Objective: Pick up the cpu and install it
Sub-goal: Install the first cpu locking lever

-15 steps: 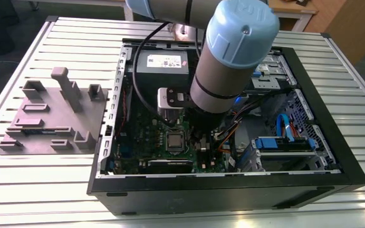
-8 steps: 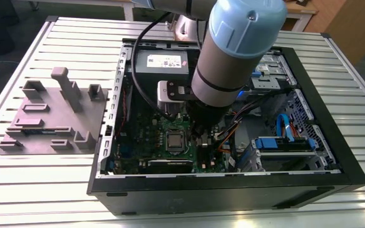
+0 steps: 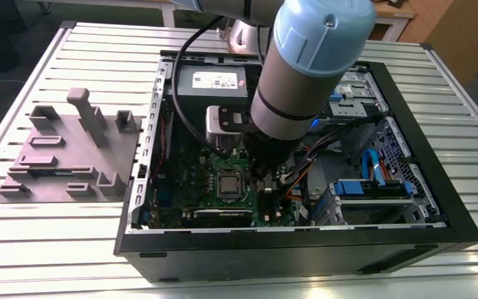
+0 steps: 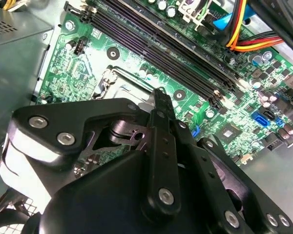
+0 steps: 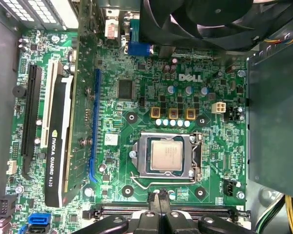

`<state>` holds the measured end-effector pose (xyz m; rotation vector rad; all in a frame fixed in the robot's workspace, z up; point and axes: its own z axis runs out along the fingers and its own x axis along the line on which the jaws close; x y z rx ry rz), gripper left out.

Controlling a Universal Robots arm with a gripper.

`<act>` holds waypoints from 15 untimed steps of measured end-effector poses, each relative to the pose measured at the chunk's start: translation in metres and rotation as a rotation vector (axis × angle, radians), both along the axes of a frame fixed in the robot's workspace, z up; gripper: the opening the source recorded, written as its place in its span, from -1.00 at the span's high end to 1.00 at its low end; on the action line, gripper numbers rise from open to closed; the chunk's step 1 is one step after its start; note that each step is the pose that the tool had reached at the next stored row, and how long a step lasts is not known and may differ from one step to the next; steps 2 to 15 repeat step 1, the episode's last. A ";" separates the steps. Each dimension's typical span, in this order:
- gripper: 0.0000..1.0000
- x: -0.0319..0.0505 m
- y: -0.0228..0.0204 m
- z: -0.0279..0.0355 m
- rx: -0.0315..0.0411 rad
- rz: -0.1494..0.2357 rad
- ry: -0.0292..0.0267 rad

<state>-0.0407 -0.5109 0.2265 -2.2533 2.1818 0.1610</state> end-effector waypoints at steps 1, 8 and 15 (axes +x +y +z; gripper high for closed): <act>0.80 0.0000 0.0000 0.0000 0.0001 0.000 0.0000; 0.80 0.0000 0.0000 0.0000 0.0001 0.000 0.0000; 0.80 0.0000 0.0000 0.0000 0.0001 0.000 0.0000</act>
